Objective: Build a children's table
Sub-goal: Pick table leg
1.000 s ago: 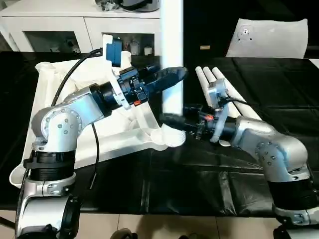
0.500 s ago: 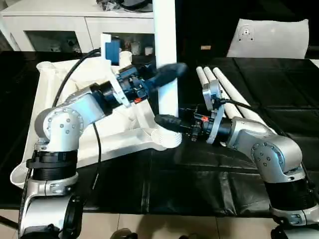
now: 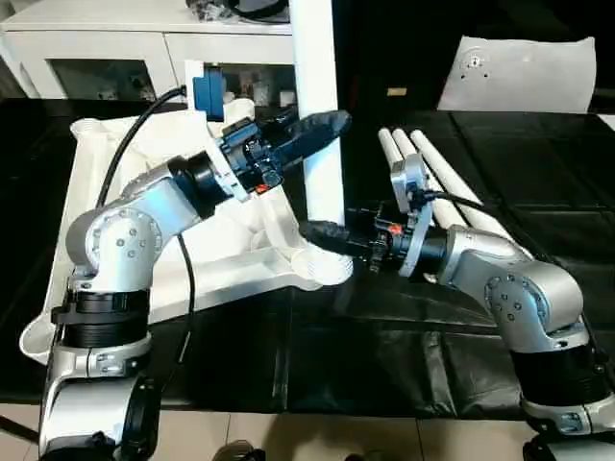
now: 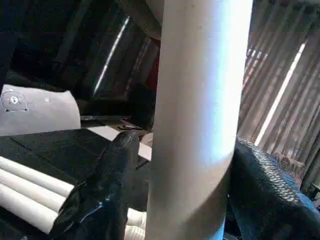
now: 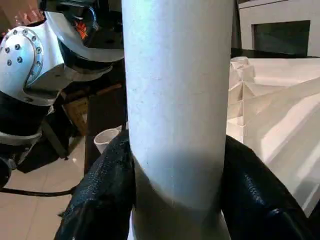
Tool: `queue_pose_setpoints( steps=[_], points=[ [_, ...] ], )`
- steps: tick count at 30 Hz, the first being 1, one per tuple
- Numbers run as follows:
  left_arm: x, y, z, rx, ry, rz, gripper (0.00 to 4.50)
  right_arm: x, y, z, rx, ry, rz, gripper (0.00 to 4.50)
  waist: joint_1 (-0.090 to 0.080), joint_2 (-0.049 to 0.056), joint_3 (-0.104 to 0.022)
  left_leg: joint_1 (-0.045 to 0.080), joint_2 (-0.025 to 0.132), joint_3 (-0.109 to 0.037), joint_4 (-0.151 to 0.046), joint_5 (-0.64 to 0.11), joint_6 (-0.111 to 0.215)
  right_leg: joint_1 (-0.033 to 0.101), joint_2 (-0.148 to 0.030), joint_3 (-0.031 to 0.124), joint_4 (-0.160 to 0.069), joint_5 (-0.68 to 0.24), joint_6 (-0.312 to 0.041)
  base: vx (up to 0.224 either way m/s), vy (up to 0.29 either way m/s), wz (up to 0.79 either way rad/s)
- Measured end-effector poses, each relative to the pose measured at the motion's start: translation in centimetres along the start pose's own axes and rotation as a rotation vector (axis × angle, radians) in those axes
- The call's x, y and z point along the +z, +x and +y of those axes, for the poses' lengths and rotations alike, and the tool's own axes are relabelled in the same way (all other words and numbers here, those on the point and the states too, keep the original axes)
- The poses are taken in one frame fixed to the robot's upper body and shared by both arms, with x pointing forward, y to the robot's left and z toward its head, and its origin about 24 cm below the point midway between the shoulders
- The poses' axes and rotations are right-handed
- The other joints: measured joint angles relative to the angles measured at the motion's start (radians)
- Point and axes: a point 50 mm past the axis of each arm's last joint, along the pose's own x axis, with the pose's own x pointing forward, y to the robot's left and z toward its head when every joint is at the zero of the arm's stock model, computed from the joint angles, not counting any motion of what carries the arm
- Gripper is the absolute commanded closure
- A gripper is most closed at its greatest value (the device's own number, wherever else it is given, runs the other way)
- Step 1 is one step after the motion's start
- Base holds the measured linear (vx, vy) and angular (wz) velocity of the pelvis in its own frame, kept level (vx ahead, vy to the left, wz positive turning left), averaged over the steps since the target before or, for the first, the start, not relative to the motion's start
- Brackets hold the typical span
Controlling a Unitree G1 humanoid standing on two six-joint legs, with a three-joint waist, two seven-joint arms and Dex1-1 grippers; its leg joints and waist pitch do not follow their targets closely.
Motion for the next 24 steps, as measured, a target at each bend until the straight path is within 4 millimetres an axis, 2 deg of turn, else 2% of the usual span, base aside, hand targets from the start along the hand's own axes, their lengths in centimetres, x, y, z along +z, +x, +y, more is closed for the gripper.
queue_pose_setpoints(
  steps=[3, 5, 9, 20, 22, 24],
  points=[
    [0.0, 0.1, -0.1, -0.005, -0.002, -0.003, 2.07, 0.0, 0.0, 0.0, -0.009, 0.0, 0.0, 2.58, 0.0, 0.0, 0.0, 0.0, 0.0, 0.0, 0.0, 0.0, 0.0, 0.0, 0.0, 0.0, 0.0, 0.0, 0.0, 0.0, 0.0, 0.0],
    [0.0, 0.1, -0.1, -0.004, -0.001, -0.003, 2.43, 0.0, 0.0, -0.1, -0.011, -0.001, 0.0, 2.58, 0.0, 0.0, 0.0, 0.0, 0.0, 0.0, 0.0, 0.0, 0.0, 0.0, 0.0, 0.0, 0.0, 0.0, 0.0, 0.0, 0.0, 0.0],
    [-0.1, 0.0, -0.1, 0.011, -0.002, -0.007, 2.64, 0.0, 0.0, -0.1, -0.012, -0.001, 0.001, 2.59, 0.0, 0.0, 0.0, 0.0, 0.0, 0.0, 0.0, 0.0, 0.0, 0.0, 0.0, 0.0, 0.0, 0.0, 0.0, 0.0, 0.0, 0.0],
    [-0.2, 0.0, -0.1, 0.042, 0.001, -0.024, 2.69, -0.1, 0.2, -0.2, -0.033, -0.017, -0.003, 2.59, 0.0, 0.0, 0.0, 0.0, 0.0, 0.0, 0.0, 0.0, 0.0, 0.0, 0.0, 0.0, 0.0, 0.0, 0.0, 0.0, 0.0, 0.0],
    [-0.1, 0.0, 0.1, 0.079, 0.011, -0.034, 2.69, -0.1, 0.7, -0.5, -0.059, -0.024, -0.007, 1.89, -0.001, 0.0, 0.0, 0.0, 0.0, 0.0, 0.0, 0.0, 0.0, 0.0, 0.0, 0.0, 0.0, 0.0, 0.0, 0.0, 0.0, 0.0],
    [0.0, -0.1, 0.7, 0.157, 0.042, -0.048, 2.69, 0.2, 1.4, -1.0, -0.119, -0.028, -0.021, 1.86, -0.004, 0.0, 0.0, 0.0, 0.0, 0.0, 0.0, 0.0, 0.0, 0.0, 0.0, 0.0, 0.0, 0.0, 0.001, 0.0, 0.0, 0.0]
  ],
)
